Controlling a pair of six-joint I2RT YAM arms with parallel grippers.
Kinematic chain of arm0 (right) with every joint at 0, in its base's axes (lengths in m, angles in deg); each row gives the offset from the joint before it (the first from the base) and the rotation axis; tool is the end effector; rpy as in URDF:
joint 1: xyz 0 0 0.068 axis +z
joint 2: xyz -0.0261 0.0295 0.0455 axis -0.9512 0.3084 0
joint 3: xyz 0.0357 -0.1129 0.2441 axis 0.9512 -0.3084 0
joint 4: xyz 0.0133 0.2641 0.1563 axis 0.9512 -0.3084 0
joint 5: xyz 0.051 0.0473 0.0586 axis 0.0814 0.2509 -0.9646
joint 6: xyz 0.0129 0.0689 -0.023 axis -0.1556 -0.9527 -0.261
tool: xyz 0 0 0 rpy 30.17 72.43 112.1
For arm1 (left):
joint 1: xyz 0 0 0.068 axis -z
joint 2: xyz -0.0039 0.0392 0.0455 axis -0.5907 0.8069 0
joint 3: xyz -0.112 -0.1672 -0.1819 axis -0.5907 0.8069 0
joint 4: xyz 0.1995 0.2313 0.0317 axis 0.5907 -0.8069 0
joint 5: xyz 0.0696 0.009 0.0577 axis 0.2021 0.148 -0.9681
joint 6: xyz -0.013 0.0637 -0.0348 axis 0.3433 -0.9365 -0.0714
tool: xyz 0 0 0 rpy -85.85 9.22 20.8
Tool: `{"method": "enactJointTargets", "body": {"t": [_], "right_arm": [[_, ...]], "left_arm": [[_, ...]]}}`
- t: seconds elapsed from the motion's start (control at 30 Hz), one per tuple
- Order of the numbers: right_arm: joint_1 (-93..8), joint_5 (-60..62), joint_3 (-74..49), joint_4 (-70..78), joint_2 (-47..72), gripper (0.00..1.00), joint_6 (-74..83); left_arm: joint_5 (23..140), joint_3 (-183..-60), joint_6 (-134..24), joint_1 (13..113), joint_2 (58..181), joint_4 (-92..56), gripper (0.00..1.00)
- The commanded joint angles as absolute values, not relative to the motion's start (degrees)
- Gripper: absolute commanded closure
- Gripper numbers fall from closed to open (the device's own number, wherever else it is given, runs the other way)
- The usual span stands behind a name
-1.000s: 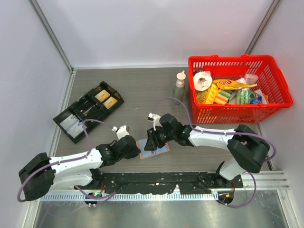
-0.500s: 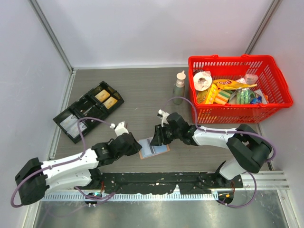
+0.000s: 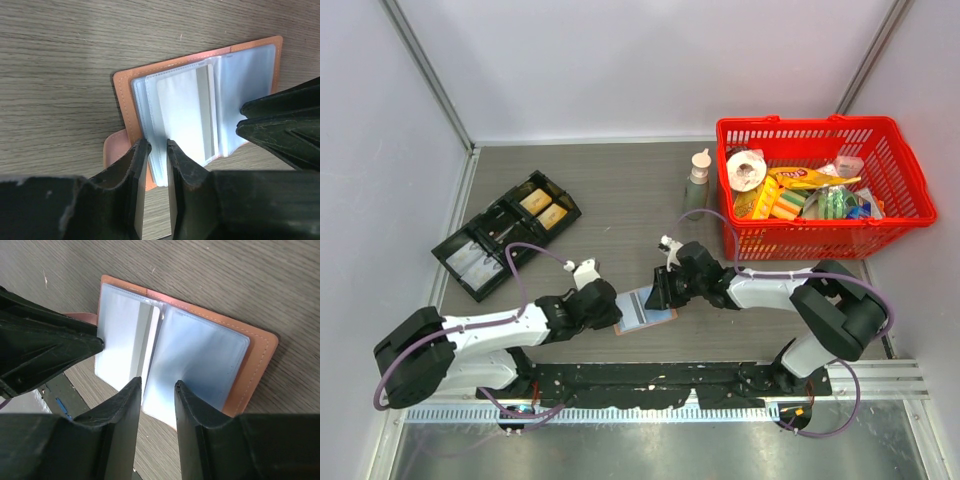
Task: Take the credit cards out of the card holder
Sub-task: Remove the credit card from the card holder.
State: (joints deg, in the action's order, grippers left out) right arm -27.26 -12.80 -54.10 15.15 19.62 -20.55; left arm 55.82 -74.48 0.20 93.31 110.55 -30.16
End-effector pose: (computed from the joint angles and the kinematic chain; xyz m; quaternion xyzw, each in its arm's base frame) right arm 0.2175 0.2472 0.0844 -0.1738 0.8885 0.3741 0.2011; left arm 0.1556 -0.2060 0.1007 -0.1307 0.9258 -0.2185 0.2795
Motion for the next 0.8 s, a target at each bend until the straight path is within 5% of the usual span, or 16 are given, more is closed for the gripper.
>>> {"method": "enactJointTargets", "body": {"t": [0.0, 0.37, 0.77], "right_arm": [[-27.39, -14.28, -53.73, 18.84, 19.35, 0.62, -20.84], [-26.77, -13.68, -51.71, 17.97, 19.44, 0.62, -20.58], [-26.95, -0.59, -54.69, 13.40, 11.26, 0.62, -17.95]], "left_arm": [[54.09, -74.85, -0.29, 93.51, 111.90, -32.02, 0.77], [55.58, -76.07, -0.56, 93.60, 112.00, -31.67, 0.88], [57.34, -82.49, -3.54, 93.60, 113.83, -29.74, 0.63]]}}
